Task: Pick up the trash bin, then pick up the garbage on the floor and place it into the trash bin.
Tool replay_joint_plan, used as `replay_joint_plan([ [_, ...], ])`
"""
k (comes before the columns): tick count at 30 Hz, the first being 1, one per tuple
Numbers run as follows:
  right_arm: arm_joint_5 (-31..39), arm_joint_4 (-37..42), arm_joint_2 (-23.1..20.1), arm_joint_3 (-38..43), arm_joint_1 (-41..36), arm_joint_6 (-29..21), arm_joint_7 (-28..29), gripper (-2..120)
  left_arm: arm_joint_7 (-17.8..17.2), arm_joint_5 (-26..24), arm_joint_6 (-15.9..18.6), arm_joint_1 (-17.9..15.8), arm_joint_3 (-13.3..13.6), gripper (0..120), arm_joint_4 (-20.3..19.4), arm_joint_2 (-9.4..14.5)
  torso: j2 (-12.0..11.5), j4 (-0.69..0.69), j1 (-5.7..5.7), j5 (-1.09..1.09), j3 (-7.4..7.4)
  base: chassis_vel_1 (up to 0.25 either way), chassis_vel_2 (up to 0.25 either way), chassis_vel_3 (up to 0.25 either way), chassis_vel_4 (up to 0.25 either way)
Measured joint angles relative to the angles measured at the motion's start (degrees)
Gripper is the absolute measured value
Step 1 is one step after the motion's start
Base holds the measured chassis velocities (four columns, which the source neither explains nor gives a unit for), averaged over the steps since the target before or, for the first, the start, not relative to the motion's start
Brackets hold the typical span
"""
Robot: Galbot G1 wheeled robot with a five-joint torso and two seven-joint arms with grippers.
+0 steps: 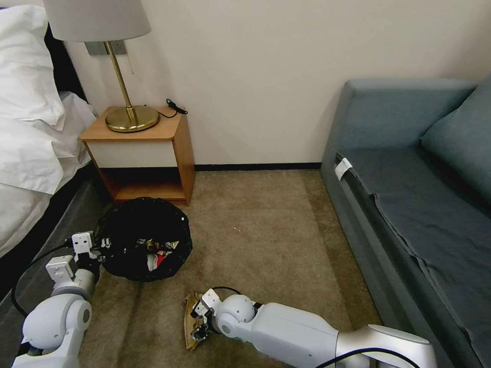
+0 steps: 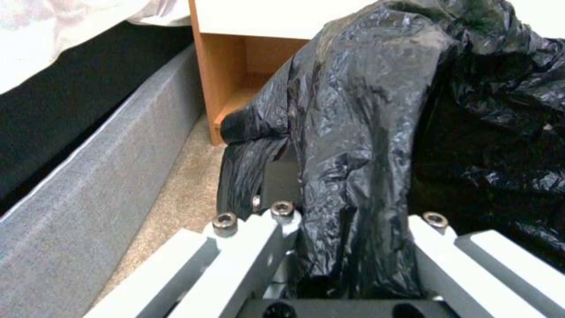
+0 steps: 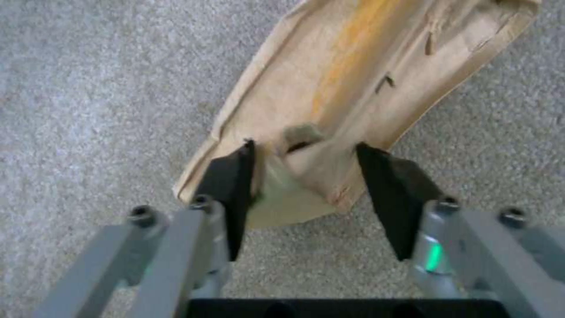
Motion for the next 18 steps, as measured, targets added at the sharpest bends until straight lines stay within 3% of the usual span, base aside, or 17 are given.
replay_joint_plan([
  [11,-0.09,0.32,-0.65,0.84,0.05,-0.02,0.06,2,0.05,-0.69,0.0,-0.1,-0.34,4,0.19,1.03,0.0,0.0,0.0,0.0,0.0,0.0,0.0,0.0,0.0],
  [18,-0.37,0.39,-1.19,2.08,-0.01,-0.12,0.19,0,0.06,-1.07,0.02,-0.15,-0.51,4,0.31,1.39,0.0,0.0,0.0,0.0,0.0,0.0,0.0,0.0,0.0],
])
